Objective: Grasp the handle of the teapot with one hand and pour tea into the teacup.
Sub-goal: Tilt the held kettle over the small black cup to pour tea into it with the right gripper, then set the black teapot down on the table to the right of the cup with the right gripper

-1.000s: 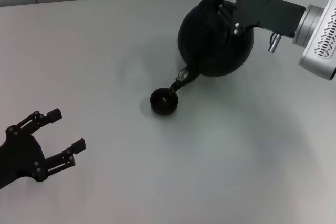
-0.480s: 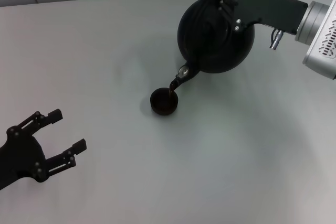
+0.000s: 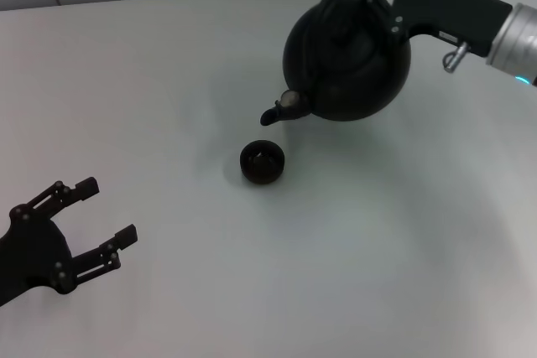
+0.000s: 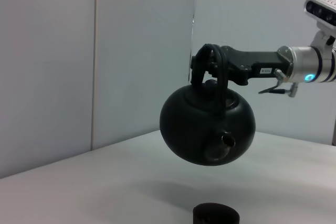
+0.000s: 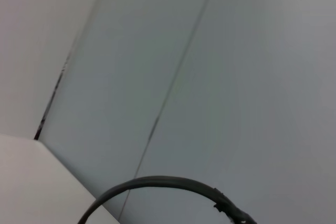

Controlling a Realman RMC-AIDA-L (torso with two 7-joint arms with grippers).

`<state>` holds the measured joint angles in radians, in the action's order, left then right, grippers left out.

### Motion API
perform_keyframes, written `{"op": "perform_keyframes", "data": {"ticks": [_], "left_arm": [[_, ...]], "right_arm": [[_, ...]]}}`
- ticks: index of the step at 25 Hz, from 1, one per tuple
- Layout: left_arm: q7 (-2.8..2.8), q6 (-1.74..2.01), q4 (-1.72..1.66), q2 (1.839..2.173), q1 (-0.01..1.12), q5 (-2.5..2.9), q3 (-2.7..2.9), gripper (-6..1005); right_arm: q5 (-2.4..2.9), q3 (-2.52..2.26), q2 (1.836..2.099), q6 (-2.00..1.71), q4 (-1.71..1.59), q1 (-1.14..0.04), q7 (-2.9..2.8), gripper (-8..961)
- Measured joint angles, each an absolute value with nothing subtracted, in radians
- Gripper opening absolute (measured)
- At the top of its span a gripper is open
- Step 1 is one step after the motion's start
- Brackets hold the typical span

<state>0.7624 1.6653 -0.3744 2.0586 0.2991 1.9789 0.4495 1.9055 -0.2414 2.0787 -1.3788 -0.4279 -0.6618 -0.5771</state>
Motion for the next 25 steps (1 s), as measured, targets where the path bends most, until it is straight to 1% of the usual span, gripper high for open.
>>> {"op": "perform_keyframes", "data": {"ticks": [7, 11, 15, 25], "left_arm": [[0.762, 1.670, -0.376, 2.059, 0.302, 1.979, 0.449, 863], [0.762, 1.671, -0.376, 2.059, 0.304, 1.979, 0.449, 863], [0.760, 1.672, -0.376, 2.058, 0.305, 1.979, 0.449, 863], [0.761, 1.674, -0.377, 2.055, 0.305, 1.979, 0.449, 864]], "right_arm": [[1.778, -0.237, 2.080, -1.369, -0.415, -0.587, -0.786, 76], [1.754, -0.232, 2.082, -1.344, -0.393, -0.566, -0.800, 76], [1.669, -0.231, 2.084, -1.297, -0.310, -0.531, -0.718, 76], [1.607, -0.230, 2.085, -1.287, -0.237, -0.503, -0.617, 77]]}}
